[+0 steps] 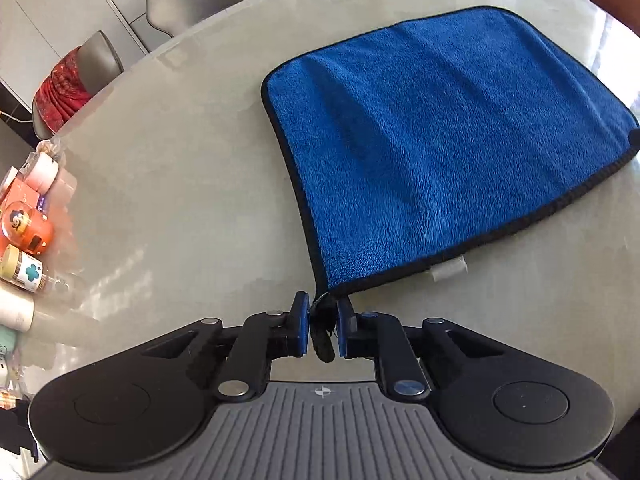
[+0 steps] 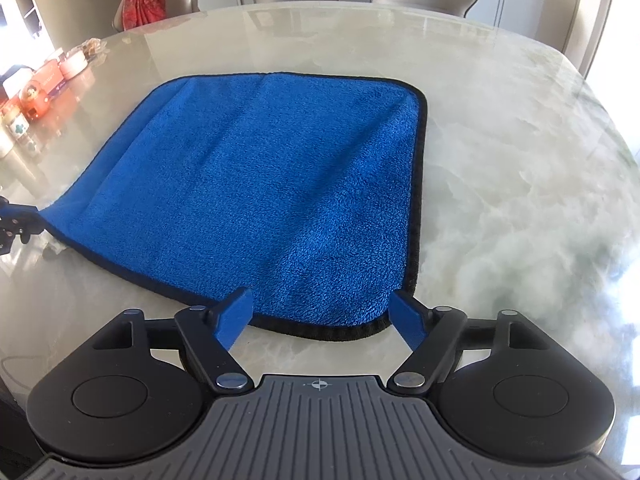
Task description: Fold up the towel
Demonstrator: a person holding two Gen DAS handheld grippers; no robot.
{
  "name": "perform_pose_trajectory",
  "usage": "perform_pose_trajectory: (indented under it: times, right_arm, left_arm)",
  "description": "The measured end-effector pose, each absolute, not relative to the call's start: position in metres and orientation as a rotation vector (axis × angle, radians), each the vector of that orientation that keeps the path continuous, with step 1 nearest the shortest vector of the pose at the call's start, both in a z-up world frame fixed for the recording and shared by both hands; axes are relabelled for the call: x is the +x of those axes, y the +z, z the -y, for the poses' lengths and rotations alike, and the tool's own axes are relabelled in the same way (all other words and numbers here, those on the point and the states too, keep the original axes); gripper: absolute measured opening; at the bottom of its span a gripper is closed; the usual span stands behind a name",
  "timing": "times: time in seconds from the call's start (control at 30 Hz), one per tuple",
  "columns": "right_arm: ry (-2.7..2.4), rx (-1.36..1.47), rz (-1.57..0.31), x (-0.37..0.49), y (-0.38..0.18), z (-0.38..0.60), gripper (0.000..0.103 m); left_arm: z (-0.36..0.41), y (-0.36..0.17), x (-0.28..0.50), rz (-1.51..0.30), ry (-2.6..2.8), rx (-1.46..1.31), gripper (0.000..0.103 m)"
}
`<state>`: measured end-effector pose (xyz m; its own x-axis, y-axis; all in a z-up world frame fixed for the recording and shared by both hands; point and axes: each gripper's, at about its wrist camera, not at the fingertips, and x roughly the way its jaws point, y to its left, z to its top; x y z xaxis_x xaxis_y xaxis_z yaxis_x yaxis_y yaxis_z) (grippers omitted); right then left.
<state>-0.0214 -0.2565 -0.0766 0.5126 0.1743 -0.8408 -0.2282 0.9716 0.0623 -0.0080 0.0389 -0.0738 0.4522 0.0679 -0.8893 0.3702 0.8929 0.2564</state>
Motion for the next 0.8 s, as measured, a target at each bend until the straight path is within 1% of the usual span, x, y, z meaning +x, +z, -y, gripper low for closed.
perform_pose_trajectory:
  times: [0.07, 0.2, 0.23, 0.3, 0.33, 0.5, 0.57, 0.63, 0.67, 0.8]
  right_arm:
    - [0.242, -0.055, -1.007, -0.021, -0.076, 0.258, 0.078]
    - [0.228, -0.02, -1.007, -0.021, -0.075, 0.264, 0.079]
    - [0.221, -0.006, -1.009, -0.021, -0.074, 0.265, 0.082]
    - [0.208, 0.031, -1.009, -0.02, -0.073, 0.268, 0.084]
    - [0.201, 0.049, -1.009, -0.02, -0.072, 0.27, 0.084]
    - [0.136, 0.152, -1.003, -0.02, -0.07, 0.283, 0.084]
    - [0.114, 0.229, -0.991, -0.021, -0.069, 0.293, 0.081]
    - [0.115, 0.304, -0.979, -0.022, -0.07, 0.302, 0.071]
    - [0.116, 0.331, -0.976, -0.021, -0.07, 0.305, 0.07]
    - [0.117, 0.396, -0.961, -0.019, -0.072, 0.312, 0.057]
  left_arm:
    - [-0.044, -0.07, -0.008, -1.117, -0.199, 0.462, 0.016]
    - [-0.049, -0.057, -0.003, -1.092, -0.176, 0.434, 0.017]
    - [-0.05, -0.054, -0.001, -1.085, -0.17, 0.427, 0.017]
    - [-0.052, -0.047, 0.002, -1.072, -0.158, 0.413, 0.019]
    - [-0.053, -0.044, 0.003, -1.065, -0.153, 0.405, 0.021]
    - [-0.06, -0.027, 0.011, -1.03, -0.123, 0.37, 0.023]
    - [-0.062, -0.021, 0.013, -1.017, -0.112, 0.364, 0.024]
    - [-0.065, -0.014, 0.015, -1.005, -0.103, 0.367, 0.025]
    - [-0.065, -0.013, 0.016, -1.001, -0.102, 0.362, 0.026]
    - [-0.072, 0.0, 0.02, -0.974, -0.096, 0.336, 0.036]
